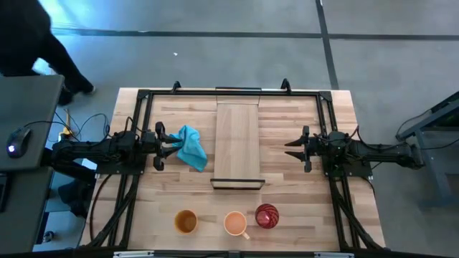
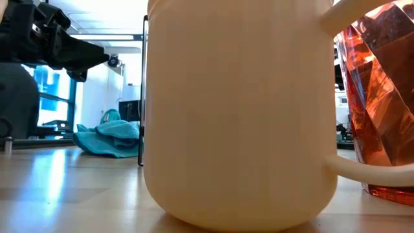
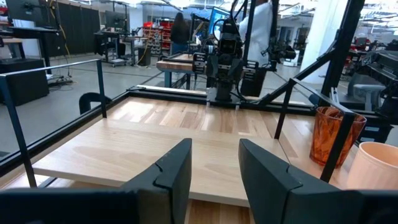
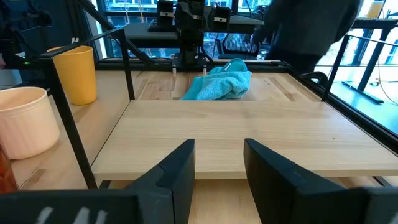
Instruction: Stack small to large cups/mugs on shelf
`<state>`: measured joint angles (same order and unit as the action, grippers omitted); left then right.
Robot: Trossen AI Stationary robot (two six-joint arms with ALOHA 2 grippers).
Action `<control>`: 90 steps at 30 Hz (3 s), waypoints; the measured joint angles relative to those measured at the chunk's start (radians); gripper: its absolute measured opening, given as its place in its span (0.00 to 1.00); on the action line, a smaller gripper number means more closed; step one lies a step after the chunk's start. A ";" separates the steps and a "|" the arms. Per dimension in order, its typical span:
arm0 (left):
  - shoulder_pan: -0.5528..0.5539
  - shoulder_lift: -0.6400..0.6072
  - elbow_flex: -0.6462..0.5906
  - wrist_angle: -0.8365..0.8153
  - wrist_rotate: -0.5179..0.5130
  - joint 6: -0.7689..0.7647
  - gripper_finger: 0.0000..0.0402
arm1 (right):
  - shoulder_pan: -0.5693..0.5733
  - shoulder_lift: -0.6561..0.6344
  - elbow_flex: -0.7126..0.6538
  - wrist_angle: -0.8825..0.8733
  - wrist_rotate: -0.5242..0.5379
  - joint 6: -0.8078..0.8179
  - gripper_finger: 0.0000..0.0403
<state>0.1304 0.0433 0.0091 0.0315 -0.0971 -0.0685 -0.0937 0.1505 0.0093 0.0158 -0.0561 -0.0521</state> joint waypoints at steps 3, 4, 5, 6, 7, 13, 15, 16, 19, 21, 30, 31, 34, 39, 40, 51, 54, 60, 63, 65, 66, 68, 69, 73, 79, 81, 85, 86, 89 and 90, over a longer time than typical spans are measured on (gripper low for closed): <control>0.000 0.000 0.000 0.000 0.000 0.000 0.30 | 0.000 0.000 0.000 0.000 0.000 0.000 0.32; 0.000 0.000 0.000 0.000 0.000 0.000 0.30 | 0.000 0.000 0.000 0.000 0.000 0.000 0.32; 0.000 0.000 0.000 0.000 0.000 0.000 0.30 | 0.000 0.000 0.000 0.000 0.000 0.000 0.32; 0.000 0.000 0.000 0.000 0.000 0.000 0.30 | 0.000 0.000 0.000 0.000 0.000 0.000 0.32; 0.000 0.000 0.000 0.000 0.000 0.000 0.30 | 0.000 0.000 0.000 0.000 0.000 0.000 0.32; 0.000 0.000 0.000 0.005 0.024 -0.038 0.30 | 0.000 0.000 0.000 0.000 0.000 0.000 0.32; 0.000 0.000 0.000 0.015 0.069 -0.168 0.30 | 0.000 0.000 0.000 0.000 0.000 0.000 0.32; 0.000 0.000 0.000 0.032 0.095 -0.254 0.30 | 0.000 0.000 0.000 0.000 0.000 0.000 0.32; -0.001 0.000 0.000 0.081 0.109 -0.397 0.30 | 0.000 0.000 0.000 0.001 0.000 -0.019 0.32; 0.000 0.000 0.000 0.107 0.108 -0.436 0.30 | 0.000 0.000 0.000 0.010 -0.002 -0.079 0.32; 0.000 0.000 0.001 0.213 0.105 -0.441 0.30 | 0.001 0.000 0.000 0.172 -0.004 0.185 0.32; 0.000 0.000 0.001 0.214 0.105 -0.435 0.30 | 0.001 0.000 0.000 0.177 -0.004 0.216 0.32; 0.000 0.000 0.001 0.219 0.120 -0.462 0.30 | 0.001 0.000 0.000 0.195 -0.012 0.393 0.32; 0.000 0.000 0.001 0.208 0.131 -0.527 0.30 | 0.001 0.000 0.000 0.239 -0.023 0.709 0.32; 0.000 0.000 0.001 0.206 0.131 -0.541 0.30 | 0.001 0.000 0.000 0.243 -0.023 0.748 0.32; 0.000 0.000 0.001 0.193 0.123 -0.658 0.30 | 0.000 0.000 0.000 0.237 0.125 0.885 0.32; 0.000 0.000 0.001 0.197 0.111 -0.665 0.30 | 0.000 0.000 0.000 0.236 0.125 0.890 0.32; 0.000 0.000 0.001 0.200 0.042 -0.619 0.30 | 0.000 0.000 0.000 0.236 0.125 0.878 0.32; 0.000 0.000 0.001 0.206 0.050 -0.617 0.30 | 0.000 0.000 0.000 0.236 0.125 0.844 0.32; 0.000 0.000 0.001 0.205 0.090 -0.613 0.30 | 0.000 0.000 0.000 0.227 0.125 0.818 0.32; 0.000 0.000 0.001 0.205 0.116 -0.609 0.30 | 0.000 0.000 0.000 0.220 0.125 0.807 0.32; 0.000 0.000 0.001 0.205 0.161 -0.609 0.30 | 0.000 0.000 0.000 0.196 0.125 0.791 0.32; 0.000 0.000 0.001 0.206 0.181 -0.612 0.30 | 0.000 0.000 0.000 0.186 0.126 0.783 0.32; 0.000 0.000 0.001 0.235 0.289 -0.651 0.30 | 0.000 0.000 0.000 0.151 0.137 0.723 0.32; -0.001 0.000 0.001 0.334 0.400 -0.761 0.30 | 0.000 0.000 0.000 0.158 0.203 0.698 0.32; -0.001 0.000 0.001 0.368 0.414 -0.794 0.30 | 0.000 0.000 0.000 0.167 0.227 0.698 0.32; -0.001 0.000 0.001 0.427 0.425 -0.825 0.30 | 0.000 0.000 0.000 0.176 0.270 0.699 0.32; -0.001 0.002 0.001 0.436 0.425 -0.828 0.30 | 0.000 0.000 0.000 0.176 0.283 0.702 0.32; -0.015 0.020 0.001 0.475 0.432 -0.831 0.30 | 0.000 0.000 0.000 0.177 0.326 0.700 0.32; -0.027 0.030 0.001 0.494 0.432 -0.829 0.30 | 0.000 0.000 0.000 0.176 0.339 0.699 0.32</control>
<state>0.1038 0.0735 0.0097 0.5258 0.3351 -0.8977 -0.0937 0.1505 0.0097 0.1922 0.2833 0.6465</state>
